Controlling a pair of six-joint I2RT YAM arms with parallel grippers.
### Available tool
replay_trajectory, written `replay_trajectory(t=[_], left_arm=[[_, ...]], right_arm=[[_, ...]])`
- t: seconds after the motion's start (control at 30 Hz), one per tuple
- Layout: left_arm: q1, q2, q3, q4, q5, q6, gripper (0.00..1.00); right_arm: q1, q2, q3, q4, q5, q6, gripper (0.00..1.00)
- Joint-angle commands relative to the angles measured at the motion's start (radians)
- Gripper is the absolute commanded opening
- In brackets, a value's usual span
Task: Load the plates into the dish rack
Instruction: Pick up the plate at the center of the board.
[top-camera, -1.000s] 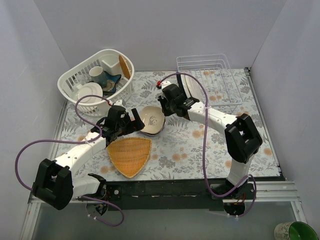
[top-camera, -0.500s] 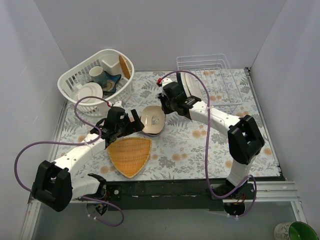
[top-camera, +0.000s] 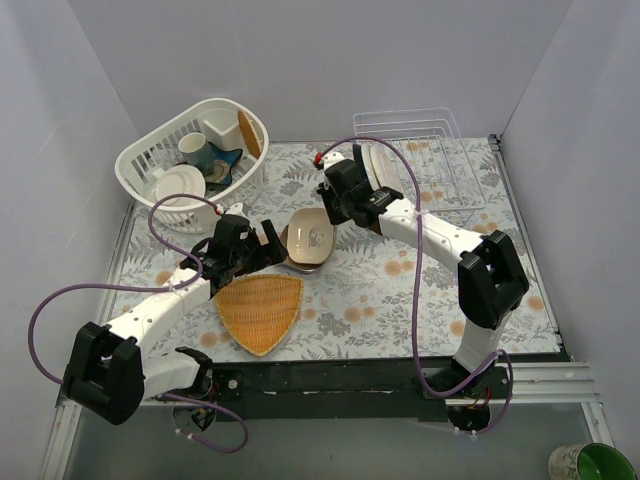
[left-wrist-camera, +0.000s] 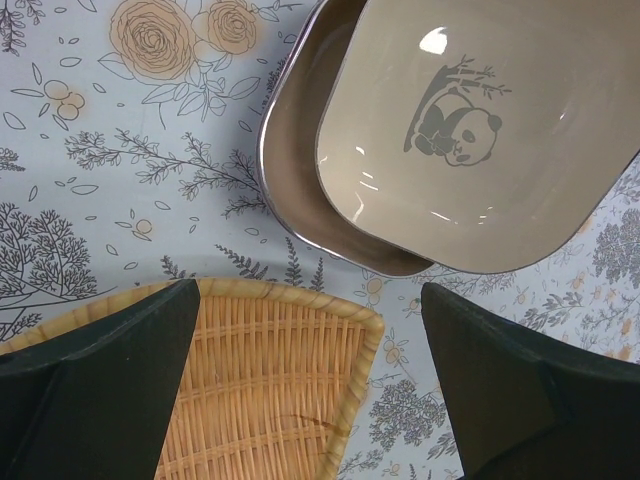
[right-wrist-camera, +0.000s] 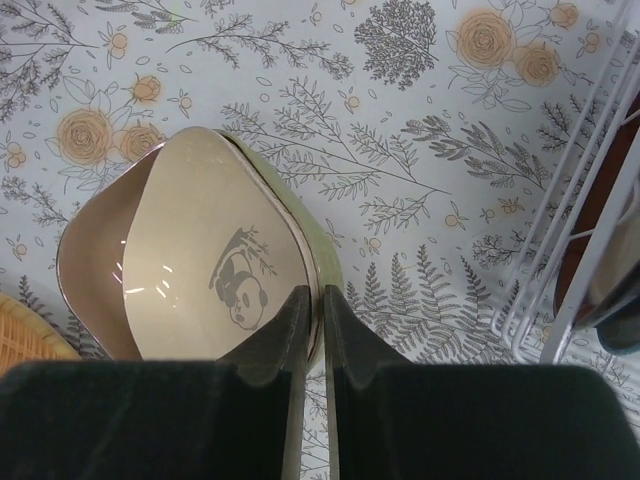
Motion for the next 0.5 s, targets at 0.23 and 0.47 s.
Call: replay_trajectory(t=[0.23, 0.47], left_arm=[[0.006, -0.010, -0.020, 0.038, 0.037, -0.009, 0.93], [0.006, 0.003, -0.023, 0.050, 0.045, -0.011, 0.93]], right_arm=[[0.003, -0.026, 0.028, -0.010, 0.028, 0.003, 0.10], [0.002, -0.039, -0.028, -0.001, 0.001, 0.034, 0.04]])
